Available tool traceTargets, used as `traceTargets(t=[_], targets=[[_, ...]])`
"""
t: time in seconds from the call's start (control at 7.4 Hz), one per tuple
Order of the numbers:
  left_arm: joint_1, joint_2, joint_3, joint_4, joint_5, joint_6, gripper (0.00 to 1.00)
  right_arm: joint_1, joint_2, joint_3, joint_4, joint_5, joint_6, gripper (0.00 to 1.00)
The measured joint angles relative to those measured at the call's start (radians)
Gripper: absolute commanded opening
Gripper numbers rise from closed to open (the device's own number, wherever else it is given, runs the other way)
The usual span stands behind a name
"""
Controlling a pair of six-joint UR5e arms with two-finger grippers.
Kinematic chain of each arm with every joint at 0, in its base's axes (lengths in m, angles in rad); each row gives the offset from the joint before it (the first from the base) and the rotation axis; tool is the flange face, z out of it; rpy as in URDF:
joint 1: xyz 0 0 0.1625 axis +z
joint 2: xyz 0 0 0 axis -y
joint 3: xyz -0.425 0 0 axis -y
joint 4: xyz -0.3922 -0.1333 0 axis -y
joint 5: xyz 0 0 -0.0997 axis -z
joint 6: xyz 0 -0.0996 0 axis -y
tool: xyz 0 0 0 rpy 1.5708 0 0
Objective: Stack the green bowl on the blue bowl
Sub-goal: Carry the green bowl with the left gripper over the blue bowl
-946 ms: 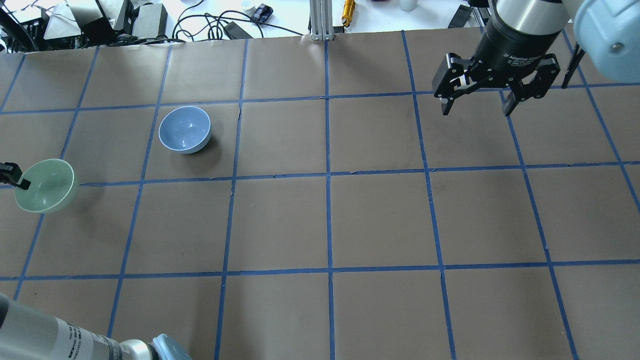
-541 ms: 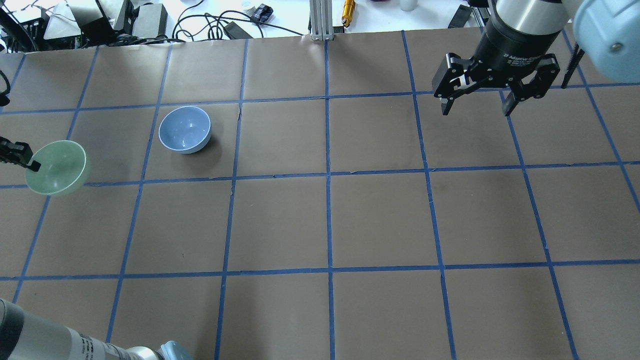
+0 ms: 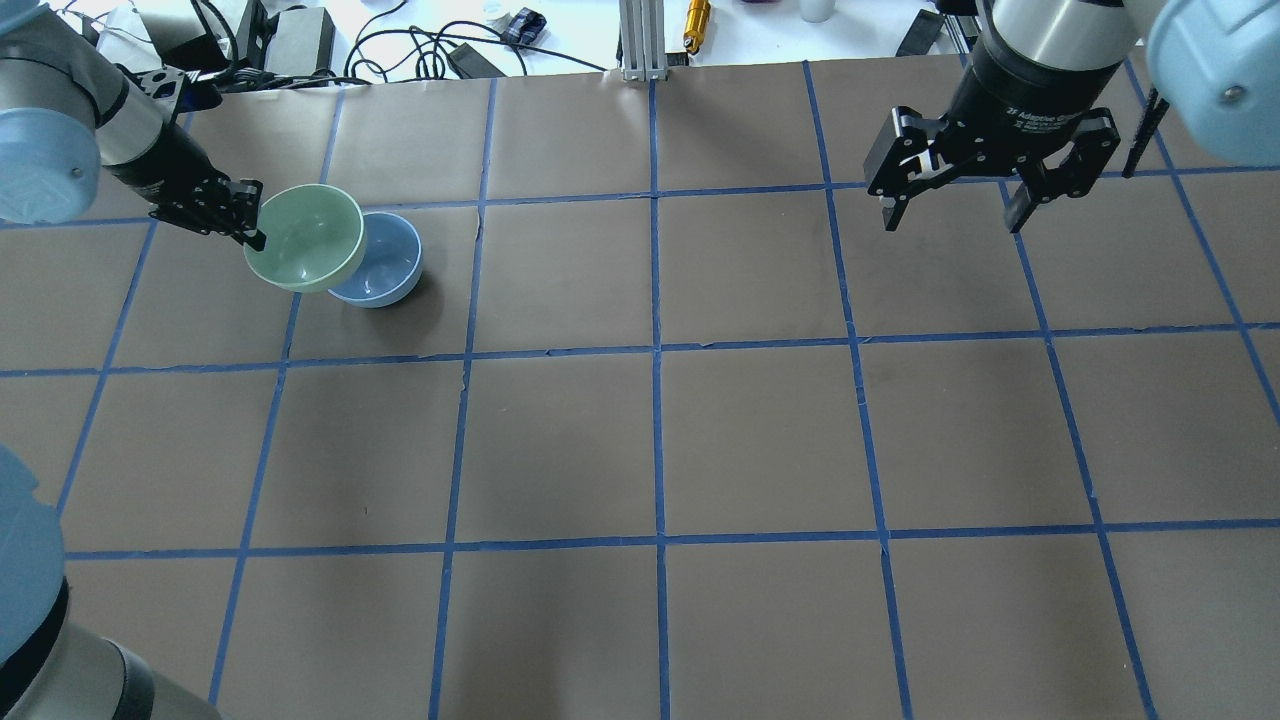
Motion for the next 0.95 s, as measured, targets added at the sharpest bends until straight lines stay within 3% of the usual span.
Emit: traceTargets(t=[0.95], targets=[[-0.043,-0.113,0.058,0.070,-0.005,-0.099,0.13,0.000,0.000,0.000,0.000,0.000,0.000,1.00]])
